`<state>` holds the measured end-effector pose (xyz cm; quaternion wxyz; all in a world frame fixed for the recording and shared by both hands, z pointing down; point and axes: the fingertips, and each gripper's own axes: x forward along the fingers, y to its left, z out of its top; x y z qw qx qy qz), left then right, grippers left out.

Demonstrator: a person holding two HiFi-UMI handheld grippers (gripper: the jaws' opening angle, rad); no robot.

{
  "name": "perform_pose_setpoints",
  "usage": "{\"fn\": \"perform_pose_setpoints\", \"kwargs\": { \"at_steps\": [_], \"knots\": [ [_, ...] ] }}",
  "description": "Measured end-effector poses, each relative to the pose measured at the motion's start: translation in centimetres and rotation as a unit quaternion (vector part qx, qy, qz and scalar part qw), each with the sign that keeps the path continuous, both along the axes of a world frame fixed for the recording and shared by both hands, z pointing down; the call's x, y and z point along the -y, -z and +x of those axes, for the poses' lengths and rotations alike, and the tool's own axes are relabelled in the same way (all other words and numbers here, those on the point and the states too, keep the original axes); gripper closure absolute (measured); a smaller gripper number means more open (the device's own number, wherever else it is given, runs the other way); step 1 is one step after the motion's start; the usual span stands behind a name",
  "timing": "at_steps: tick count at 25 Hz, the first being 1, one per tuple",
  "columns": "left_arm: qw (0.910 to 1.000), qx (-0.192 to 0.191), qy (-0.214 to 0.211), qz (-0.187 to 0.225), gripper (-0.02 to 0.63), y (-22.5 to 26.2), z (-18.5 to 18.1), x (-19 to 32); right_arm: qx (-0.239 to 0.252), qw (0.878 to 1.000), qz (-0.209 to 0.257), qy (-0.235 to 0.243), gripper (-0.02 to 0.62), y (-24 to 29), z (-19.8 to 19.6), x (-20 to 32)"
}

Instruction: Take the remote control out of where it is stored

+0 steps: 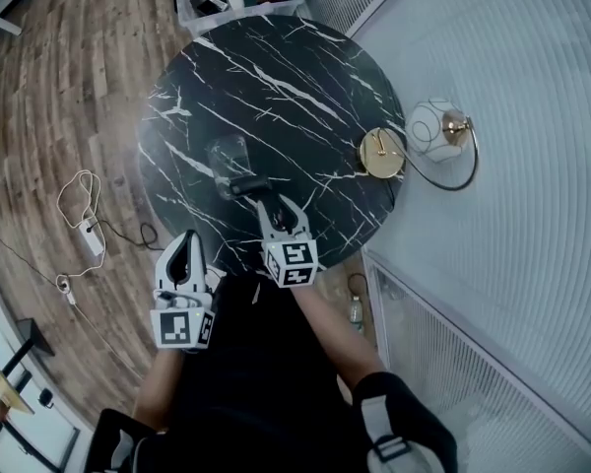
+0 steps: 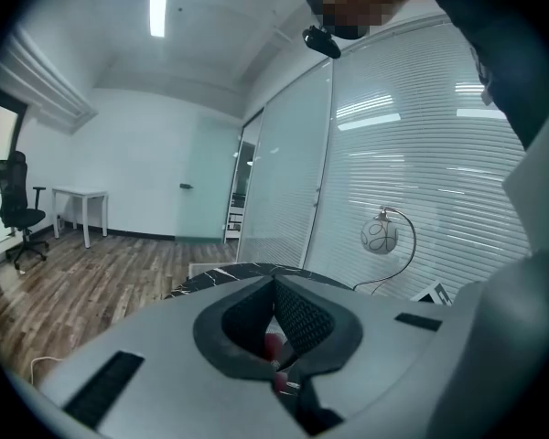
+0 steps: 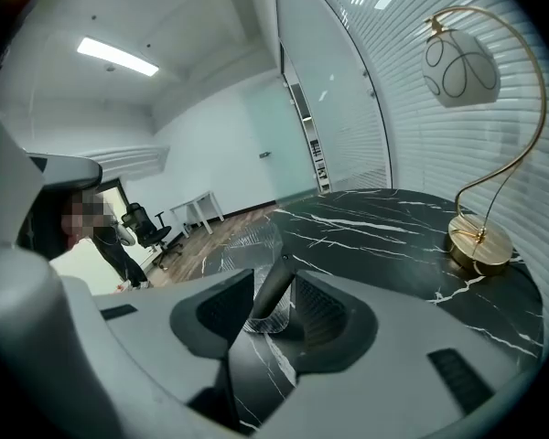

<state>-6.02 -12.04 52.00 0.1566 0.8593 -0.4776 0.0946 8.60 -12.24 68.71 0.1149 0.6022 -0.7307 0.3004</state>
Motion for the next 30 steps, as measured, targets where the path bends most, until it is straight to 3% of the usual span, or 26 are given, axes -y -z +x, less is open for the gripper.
{"fn": "perform_pose_setpoints", "kwargs": {
  "at_steps": [9, 19, 30],
  "knots": [
    [0.9996, 0.005, 0.009, -0.025, 0.598, -2.1, 0.5, 1.4, 0.013, 0.999, -0.026, 0.02, 0.449, -3.6, -0.6, 2.3],
    [0.9987, 0.008, 0.02, -0.047, 0.598, -3.9, 0.7, 2.5, 0.026, 0.999, -0.013, 0.041, 0.451, -4.2, -1.1, 4.1],
    [0.9986, 0.004, 0.03, -0.043, 0.598, -3.0, -0.1, 2.7, 0.007, 0.998, 0.005, 0.062, 0.509, -2.5, -2.5, 4.3]
  ]
}}
